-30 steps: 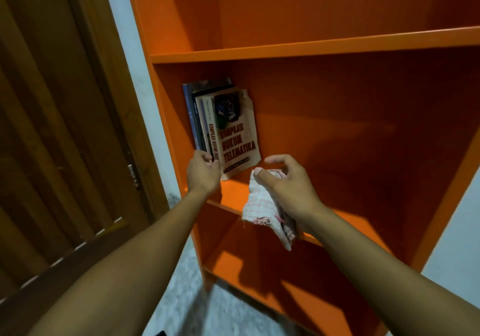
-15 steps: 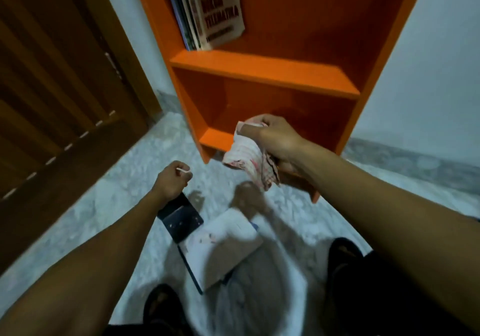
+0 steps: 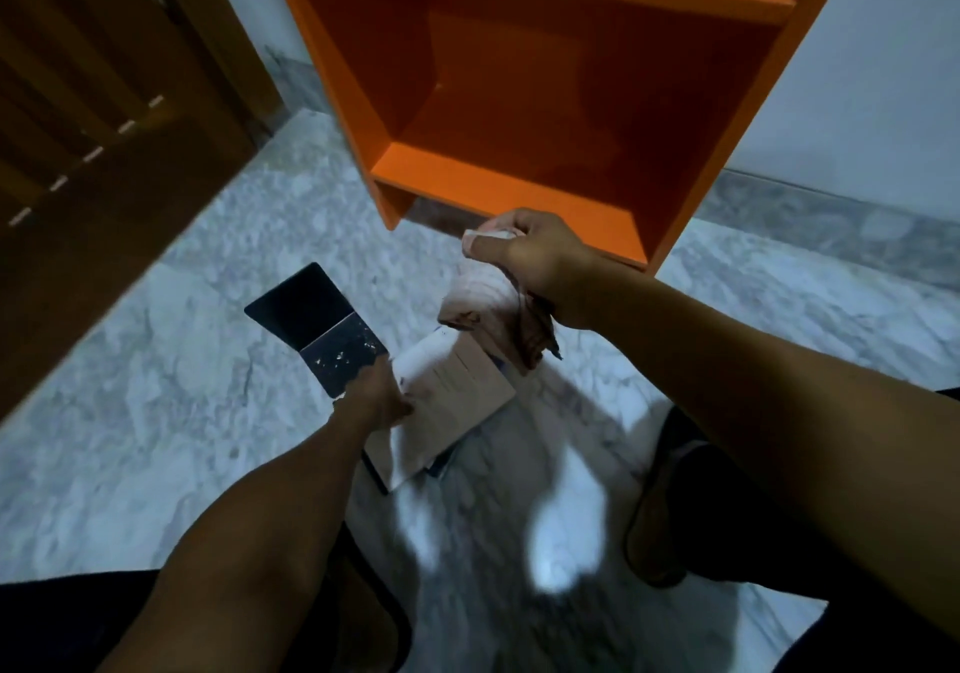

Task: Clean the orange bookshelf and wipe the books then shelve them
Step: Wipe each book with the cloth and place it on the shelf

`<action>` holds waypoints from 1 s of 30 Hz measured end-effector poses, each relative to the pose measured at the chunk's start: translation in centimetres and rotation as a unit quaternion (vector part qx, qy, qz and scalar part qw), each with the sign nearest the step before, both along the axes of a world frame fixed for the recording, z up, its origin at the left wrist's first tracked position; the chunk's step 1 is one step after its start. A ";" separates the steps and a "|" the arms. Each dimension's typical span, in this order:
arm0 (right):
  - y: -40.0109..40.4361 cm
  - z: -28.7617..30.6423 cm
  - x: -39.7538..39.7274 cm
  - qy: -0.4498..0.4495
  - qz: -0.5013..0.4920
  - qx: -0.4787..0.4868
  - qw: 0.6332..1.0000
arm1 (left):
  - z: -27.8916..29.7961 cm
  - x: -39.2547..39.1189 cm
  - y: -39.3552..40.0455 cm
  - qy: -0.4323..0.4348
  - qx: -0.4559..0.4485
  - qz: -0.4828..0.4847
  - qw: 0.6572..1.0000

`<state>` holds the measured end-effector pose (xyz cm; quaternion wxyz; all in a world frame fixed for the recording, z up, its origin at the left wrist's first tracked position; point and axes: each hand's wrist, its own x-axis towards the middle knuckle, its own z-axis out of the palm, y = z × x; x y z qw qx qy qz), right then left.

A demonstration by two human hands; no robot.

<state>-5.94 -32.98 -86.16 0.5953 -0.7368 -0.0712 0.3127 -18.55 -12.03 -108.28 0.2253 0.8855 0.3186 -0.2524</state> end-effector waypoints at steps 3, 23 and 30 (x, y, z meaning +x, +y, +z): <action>-0.3 -0.3 0.7 0.004 -0.004 0.010 1.000 | -2.6 -0.1 1.8 0.048 0.020 -0.013 0.999; -0.9 0.2 0.1 0.137 -0.062 0.067 0.986 | 4.8 1.7 0.8 -0.032 -0.036 -0.129 0.990; -1.4 3.4 0.8 0.256 -0.111 0.151 0.948 | 11.8 1.6 2.0 -0.134 -0.089 -0.077 0.984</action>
